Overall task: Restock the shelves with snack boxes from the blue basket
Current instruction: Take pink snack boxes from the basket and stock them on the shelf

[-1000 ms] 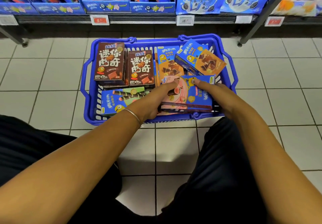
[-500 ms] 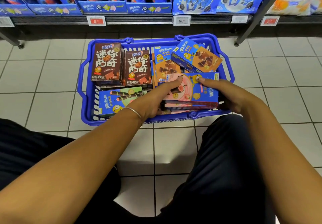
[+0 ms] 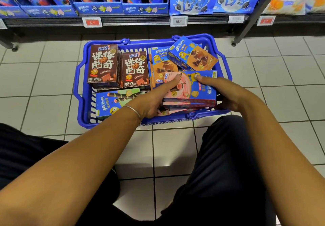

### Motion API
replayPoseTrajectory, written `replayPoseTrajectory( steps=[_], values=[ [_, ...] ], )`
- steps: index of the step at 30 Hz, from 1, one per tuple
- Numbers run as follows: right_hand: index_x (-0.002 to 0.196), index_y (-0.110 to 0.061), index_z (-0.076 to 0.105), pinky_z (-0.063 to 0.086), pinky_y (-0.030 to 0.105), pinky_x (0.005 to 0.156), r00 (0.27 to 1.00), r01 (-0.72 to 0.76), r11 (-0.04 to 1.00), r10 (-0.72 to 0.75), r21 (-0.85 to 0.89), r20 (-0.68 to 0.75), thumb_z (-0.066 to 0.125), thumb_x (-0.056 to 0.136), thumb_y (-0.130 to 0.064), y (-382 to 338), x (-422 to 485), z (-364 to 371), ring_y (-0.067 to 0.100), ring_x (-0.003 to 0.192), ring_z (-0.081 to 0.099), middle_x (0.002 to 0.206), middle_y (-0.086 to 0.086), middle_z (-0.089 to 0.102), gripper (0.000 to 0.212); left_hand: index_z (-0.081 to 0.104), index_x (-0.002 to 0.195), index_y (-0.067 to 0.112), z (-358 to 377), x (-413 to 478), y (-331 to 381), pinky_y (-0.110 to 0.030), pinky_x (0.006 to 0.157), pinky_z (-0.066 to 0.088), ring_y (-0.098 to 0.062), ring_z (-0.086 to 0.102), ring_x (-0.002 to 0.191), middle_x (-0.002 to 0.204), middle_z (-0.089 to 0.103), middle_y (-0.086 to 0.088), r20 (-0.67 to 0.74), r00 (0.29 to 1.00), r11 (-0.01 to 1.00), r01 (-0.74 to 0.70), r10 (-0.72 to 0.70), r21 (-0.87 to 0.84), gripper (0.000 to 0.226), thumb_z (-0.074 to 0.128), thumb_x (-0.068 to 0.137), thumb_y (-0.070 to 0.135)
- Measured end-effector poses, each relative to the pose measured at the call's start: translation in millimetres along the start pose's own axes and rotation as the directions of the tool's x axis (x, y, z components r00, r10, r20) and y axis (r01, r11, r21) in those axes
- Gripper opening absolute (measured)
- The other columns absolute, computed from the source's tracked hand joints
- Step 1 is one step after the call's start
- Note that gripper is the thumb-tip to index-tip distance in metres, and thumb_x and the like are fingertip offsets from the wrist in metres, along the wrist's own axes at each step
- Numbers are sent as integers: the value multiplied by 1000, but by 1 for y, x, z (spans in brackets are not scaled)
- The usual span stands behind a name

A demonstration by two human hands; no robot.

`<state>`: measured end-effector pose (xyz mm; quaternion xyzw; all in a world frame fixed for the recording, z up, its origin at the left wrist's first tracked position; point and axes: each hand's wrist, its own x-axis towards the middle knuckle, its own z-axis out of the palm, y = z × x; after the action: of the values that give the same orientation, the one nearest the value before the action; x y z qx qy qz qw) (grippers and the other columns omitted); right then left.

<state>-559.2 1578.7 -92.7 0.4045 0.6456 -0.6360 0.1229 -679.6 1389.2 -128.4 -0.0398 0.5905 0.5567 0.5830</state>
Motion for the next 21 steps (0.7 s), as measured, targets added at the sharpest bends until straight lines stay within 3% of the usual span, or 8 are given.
replayPoseTrajectory(
  steps=[4,8,12,14,17,21],
  values=[
    [112,-22,69,60,33,57,995,-58,984,43,168,92,80,76,-52,2,3,10,19,85,78,103,1,79,48,83,94,21,-8,1,-2,-37,66,65,-26,80,90,105,81,-8,-1,1000,997,14,-14,-80,40,72,88,59],
    [112,-21,68,60,34,57,995,-53,979,35,196,95,79,77,-52,2,5,9,20,83,78,103,2,79,48,82,98,21,-6,2,-2,-39,68,66,-26,79,93,106,81,-7,-33,999,997,-2,0,-77,42,71,89,61],
    [111,-20,69,62,37,62,998,-29,980,17,199,62,79,74,-54,1,0,-2,21,86,78,104,2,79,51,77,99,25,7,3,-1,-30,61,62,-26,79,93,108,81,-4,-20,1000,1000,2,-2,-23,43,66,90,66],
    [115,-20,69,62,40,68,999,7,976,-14,216,29,80,75,-53,-1,-4,-11,23,90,78,106,3,79,53,78,101,26,16,3,3,-33,69,64,-25,79,95,108,81,-3,12,1000,1000,6,-6,-7,44,64,91,66],
    [117,-19,69,61,36,64,998,52,961,-58,270,15,79,78,-49,-5,-10,-21,22,89,78,107,4,78,51,82,90,28,28,2,9,-31,66,63,-19,80,83,99,82,0,44,999,1000,-21,20,19,44,61,92,67],
    [117,-19,67,62,37,64,998,59,969,-60,239,-2,79,79,-49,-10,-12,-17,22,88,78,105,3,79,50,79,110,26,27,6,7,-38,94,60,-23,76,108,114,79,-4,16,997,998,-69,70,-11,45,63,93,64]
  ],
)
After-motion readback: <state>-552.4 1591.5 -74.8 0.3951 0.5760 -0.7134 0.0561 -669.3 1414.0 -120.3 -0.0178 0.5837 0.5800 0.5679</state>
